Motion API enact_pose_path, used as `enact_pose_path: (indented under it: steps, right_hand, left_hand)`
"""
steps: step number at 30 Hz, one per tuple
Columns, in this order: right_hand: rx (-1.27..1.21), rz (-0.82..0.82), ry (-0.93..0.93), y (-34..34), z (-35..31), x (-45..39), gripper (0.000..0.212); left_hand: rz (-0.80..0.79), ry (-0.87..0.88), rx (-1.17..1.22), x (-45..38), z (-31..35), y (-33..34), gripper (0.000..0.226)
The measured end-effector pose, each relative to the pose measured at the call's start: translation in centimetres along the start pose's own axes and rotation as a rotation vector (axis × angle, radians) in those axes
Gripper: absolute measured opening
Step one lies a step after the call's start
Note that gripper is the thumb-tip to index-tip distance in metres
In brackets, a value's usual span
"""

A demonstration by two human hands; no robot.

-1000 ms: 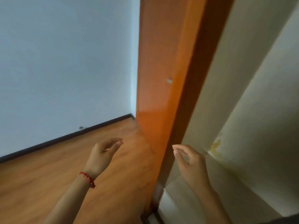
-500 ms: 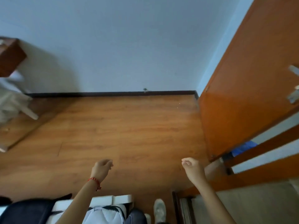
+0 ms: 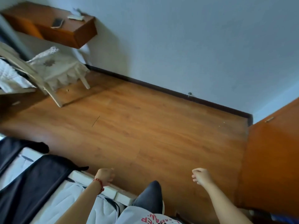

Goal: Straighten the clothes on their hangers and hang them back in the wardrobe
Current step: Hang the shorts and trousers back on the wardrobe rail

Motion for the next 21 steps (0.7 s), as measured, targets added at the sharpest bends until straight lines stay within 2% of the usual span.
enact_pose_path:
  steps: [2,7,11,16,21]
  right_hand:
    - [-0.002,-0.025,-0.001,0.1,-1.4,-1.1,0.021]
    - [0.005,-0.056,-0.008,0.5,-5.2,-4.7,0.015]
    - [-0.018,-0.047,0.002,0.8,-10.1,-9.3,0.019]
    - [-0.041,-0.096,-0.021,3.3,-21.2,-14.5,0.013]
    - [0.014,-0.164,-0.096,7.7,-34.0,-18.4,0.013]
  left_hand:
    - [-0.005,-0.023,0.042,0.5,0.6,0.7,0.020]
    - [-0.021,-0.094,0.095,-1.2,2.9,0.4,0.029]
    - [0.062,-0.112,0.230,-4.6,6.2,-1.0,0.029]
    - [0.112,-0.139,0.392,-9.6,12.2,-4.5,0.019]
    - [0.165,-0.143,0.481,-13.1,18.0,-8.7,0.023]
Point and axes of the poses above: each hand's wrist, its own x-axis away from the middle knuckle, its own y-axis out of the palm, z = x × y, the point moved 4 cm from there along -x, towards the middle knuckle, and after that the axes turned 2 degrees about -x, right-handed, at the moved point
